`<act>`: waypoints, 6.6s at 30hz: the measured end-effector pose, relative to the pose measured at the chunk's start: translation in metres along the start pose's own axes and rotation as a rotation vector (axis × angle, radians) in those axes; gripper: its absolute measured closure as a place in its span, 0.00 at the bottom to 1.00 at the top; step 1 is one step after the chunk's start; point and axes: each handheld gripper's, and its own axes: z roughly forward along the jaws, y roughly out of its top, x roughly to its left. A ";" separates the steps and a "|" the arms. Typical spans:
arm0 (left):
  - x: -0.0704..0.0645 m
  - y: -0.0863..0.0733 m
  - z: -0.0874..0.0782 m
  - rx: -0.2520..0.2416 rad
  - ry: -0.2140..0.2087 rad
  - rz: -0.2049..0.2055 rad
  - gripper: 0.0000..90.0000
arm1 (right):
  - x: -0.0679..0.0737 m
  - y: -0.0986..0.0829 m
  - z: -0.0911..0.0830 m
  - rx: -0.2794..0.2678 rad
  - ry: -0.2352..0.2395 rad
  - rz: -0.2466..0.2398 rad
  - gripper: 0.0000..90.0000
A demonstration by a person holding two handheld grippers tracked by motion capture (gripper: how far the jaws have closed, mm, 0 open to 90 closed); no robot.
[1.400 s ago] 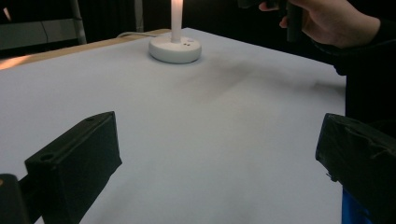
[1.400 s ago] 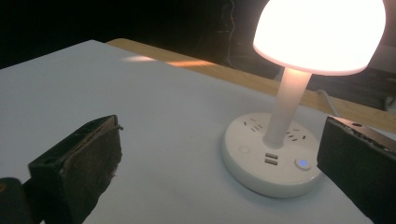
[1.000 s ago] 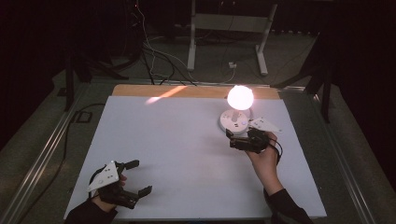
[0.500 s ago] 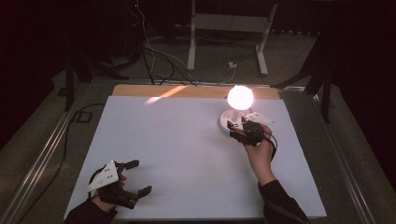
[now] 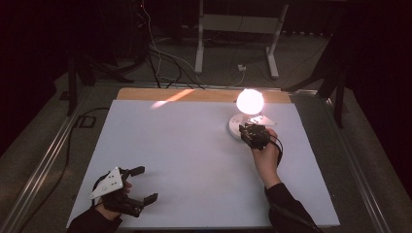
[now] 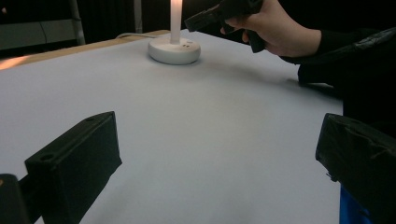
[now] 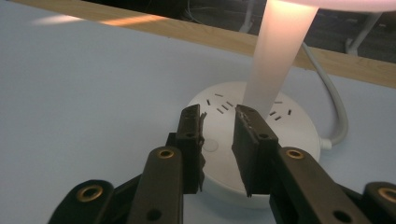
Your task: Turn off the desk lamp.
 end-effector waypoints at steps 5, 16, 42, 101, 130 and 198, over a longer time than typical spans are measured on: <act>0.000 0.000 0.000 -0.001 -0.001 -0.003 0.01 | -0.001 -0.001 0.007 0.016 -0.007 0.010 0.88; 0.000 0.000 0.000 -0.002 -0.003 -0.006 0.01 | 0.005 -0.001 0.020 0.056 -0.023 0.011 1.00; 0.000 0.000 0.000 0.000 -0.006 -0.006 0.01 | 0.009 -0.006 0.039 0.101 -0.036 0.001 1.00; 0.001 0.000 0.001 0.000 -0.007 -0.014 0.01 | 0.012 0.012 0.016 0.042 0.000 0.007 1.00; 0.000 0.001 0.000 -0.001 0.004 -0.007 0.01 | 0.003 -0.005 0.035 0.097 0.000 -0.001 1.00; 0.001 0.001 0.000 -0.002 -0.001 -0.012 0.01 | 0.000 -0.005 0.038 0.114 0.010 -0.014 1.00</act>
